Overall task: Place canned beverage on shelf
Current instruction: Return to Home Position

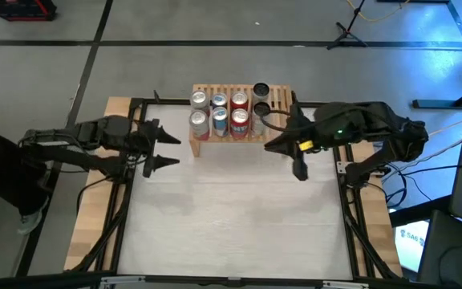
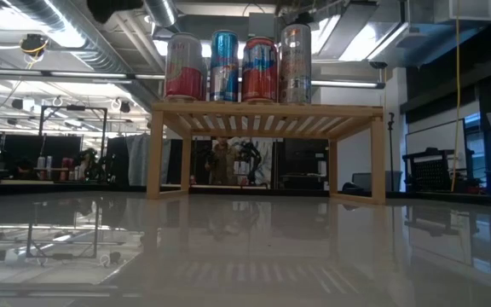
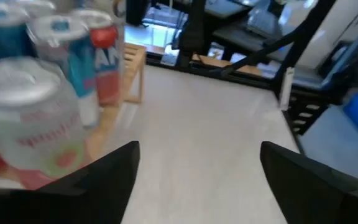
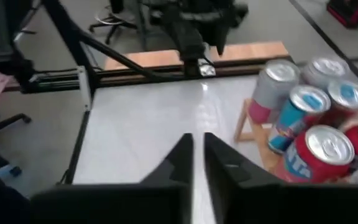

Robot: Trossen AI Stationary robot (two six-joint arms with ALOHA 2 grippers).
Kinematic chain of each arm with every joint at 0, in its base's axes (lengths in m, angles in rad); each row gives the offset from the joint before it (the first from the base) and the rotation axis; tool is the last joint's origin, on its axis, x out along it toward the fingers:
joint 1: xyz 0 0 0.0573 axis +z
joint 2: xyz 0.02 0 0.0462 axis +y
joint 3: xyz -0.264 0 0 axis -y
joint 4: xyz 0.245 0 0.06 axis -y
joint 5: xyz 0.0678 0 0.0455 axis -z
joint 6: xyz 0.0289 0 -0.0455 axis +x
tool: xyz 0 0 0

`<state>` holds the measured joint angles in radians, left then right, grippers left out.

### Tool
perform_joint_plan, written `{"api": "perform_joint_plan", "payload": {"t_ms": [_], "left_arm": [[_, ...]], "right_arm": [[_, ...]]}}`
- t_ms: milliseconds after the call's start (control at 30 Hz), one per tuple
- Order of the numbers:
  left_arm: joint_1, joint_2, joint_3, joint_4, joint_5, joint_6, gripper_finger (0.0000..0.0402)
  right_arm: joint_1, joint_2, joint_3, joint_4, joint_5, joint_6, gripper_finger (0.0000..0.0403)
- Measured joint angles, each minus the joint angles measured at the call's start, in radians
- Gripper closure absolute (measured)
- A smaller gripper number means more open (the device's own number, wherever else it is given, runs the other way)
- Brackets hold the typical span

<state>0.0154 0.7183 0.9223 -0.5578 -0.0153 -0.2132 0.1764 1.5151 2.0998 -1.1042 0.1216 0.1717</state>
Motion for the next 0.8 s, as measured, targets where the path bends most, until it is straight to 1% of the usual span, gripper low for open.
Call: {"api": "perform_joint_plan", "payload": {"t_ms": [33, 67, 133, 267, 400, 467, 567, 633, 667, 733, 800], "left_arm": [[0.003, -0.022, -0.037, 0.031, 0.011, -0.014, 0.0078], [0.005, -0.044, -0.07, 0.066, 0.018, -0.028, 0.0088], [0.007, -0.094, -0.126, 0.138, 0.019, -0.067, 0.0107], [0.005, -0.196, -0.196, 0.199, 0.01, -0.107, 0.0143], [0.004, -0.289, -0.236, 0.227, -0.013, -0.116, 0.0174], [0.004, -0.327, -0.256, 0.225, -0.041, -0.121, 0.0189], [0.004, -0.365, -0.298, 0.271, -0.058, -0.135, 0.0212], [0.004, -0.385, -0.339, 0.315, -0.052, -0.144, 0.0227], [0.004, -0.393, -0.363, 0.35, -0.043, -0.149, 0.0235], [0.004, -0.406, -0.418, 0.438, 0.012, -0.153, 0.0249], [0.003, -0.422, -0.471, 0.501, 0.045, -0.174, 0.0262]], "right_arm": [[0.0, -0.006, 0.0, 0.005, -0.007, -0.014, 0.0386], [0.0, -0.011, 0.0, 0.012, -0.01, -0.023, 0.0393], [0.001, -0.031, 0.0, 0.011, -0.01, -0.03, 0.0386], [0.0, -0.068, 0.0, 0.009, -0.01, -0.043, 0.0368], [0.0, -0.096, -0.002, 0.002, -0.021, -0.046, 0.0376], [0.0, -0.121, -0.037, 0.026, -0.023, -0.046, 0.0386], [0.0, -0.175, -0.154, 0.118, -0.025, -0.045, 0.0399], [0.0, -0.222, -0.257, 0.188, -0.01, -0.038, 0.04], [0.0, -0.25, -0.314, 0.234, -0.002, -0.031, 0.0398], [0.0, -0.318, -0.443, 0.348, 0.002, -0.016, 0.0396], [0.0, -0.386, -0.578, 0.471, 0.002, 0.006, 0.0396]]}}
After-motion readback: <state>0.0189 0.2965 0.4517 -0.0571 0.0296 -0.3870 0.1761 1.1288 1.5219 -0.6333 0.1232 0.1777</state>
